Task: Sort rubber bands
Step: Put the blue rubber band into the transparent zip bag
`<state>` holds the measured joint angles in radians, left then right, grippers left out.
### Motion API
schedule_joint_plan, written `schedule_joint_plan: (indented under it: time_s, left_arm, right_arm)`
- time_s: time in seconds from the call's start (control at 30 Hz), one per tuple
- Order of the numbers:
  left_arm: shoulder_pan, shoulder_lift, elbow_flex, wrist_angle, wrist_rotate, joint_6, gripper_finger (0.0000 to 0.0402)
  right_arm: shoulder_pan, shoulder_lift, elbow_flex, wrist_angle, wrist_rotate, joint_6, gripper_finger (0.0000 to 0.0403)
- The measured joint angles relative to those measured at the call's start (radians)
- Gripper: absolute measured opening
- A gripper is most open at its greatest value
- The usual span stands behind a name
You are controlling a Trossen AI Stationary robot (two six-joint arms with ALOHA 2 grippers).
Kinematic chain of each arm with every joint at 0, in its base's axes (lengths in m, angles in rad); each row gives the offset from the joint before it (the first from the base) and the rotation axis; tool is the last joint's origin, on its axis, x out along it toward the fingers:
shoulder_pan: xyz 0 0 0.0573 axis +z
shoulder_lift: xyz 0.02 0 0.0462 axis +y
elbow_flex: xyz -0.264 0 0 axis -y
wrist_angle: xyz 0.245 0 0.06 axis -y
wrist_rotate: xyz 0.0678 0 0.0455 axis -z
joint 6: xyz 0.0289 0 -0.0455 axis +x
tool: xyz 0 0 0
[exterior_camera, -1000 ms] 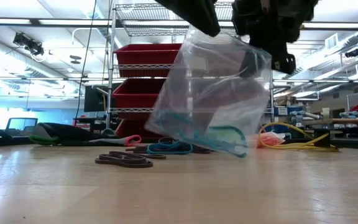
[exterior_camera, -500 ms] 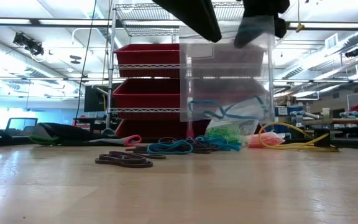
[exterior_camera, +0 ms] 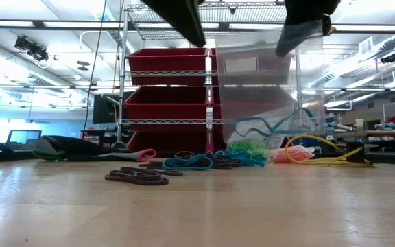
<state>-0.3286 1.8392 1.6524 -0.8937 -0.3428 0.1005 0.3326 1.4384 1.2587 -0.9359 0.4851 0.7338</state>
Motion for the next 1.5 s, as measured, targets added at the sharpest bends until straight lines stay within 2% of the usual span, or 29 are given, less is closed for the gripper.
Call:
schedule_joint_plan:
  time_s: [0.2, 0.33, 0.4, 0.6, 0.73, 0.87, 1.0, 1.23, 1.33, 1.43, 1.5]
  left_arm:
    - [0.046, -0.199, -0.333, 0.225, 0.027, -0.078, 0.0083]
    - [0.074, -0.309, -0.593, 0.486, 0.172, -0.078, 0.0083]
    - [0.081, -0.340, -0.710, 0.622, 0.208, -0.076, 0.0083]
    - [0.113, -0.307, -0.921, 0.913, 0.111, -0.083, 0.0083]
    - [0.131, -0.260, -0.982, 1.092, 0.106, -0.127, 0.0083]
    - [0.136, -0.207, -0.990, 1.173, 0.119, -0.139, 0.0083]
    - [0.146, -0.144, -0.990, 1.193, 0.154, -0.180, 0.0083]
    - [0.147, -0.055, -0.970, 1.215, 0.125, -0.218, 0.0080]
    - [0.146, -0.053, -0.957, 1.206, 0.127, -0.216, 0.0059]
    - [0.143, -0.060, -0.944, 1.189, 0.130, -0.209, 0.0017]
    - [0.142, -0.073, -0.939, 1.179, 0.147, -0.210, 0.0009]
  right_arm:
    - [0.026, 0.000, 0.000, -0.004, 0.003, 0.006, 0.0000]
    - [0.027, 0.000, 0.000, -0.003, 0.005, 0.006, 0.0000]
    - [0.026, 0.000, 0.000, -0.002, 0.005, 0.006, 0.0000]
    - [0.026, 0.000, 0.000, 0.007, 0.005, 0.006, 0.0000]
    - [0.026, 0.000, 0.000, 0.019, 0.005, 0.005, 0.0000]
    - [0.025, 0.001, -0.001, 0.019, 0.005, 0.005, 0.0000]
    - [0.025, 0.001, -0.001, 0.018, 0.005, 0.000, 0.0000]
    - [0.025, 0.001, -0.001, 0.020, 0.005, -0.002, 0.0000]
    - [0.025, 0.001, -0.001, 0.020, 0.005, -0.002, 0.0000]
    - [0.025, 0.001, -0.001, 0.020, 0.005, -0.002, 0.0000]
    - [0.025, 0.001, -0.001, 0.020, 0.009, -0.002, 0.0000]
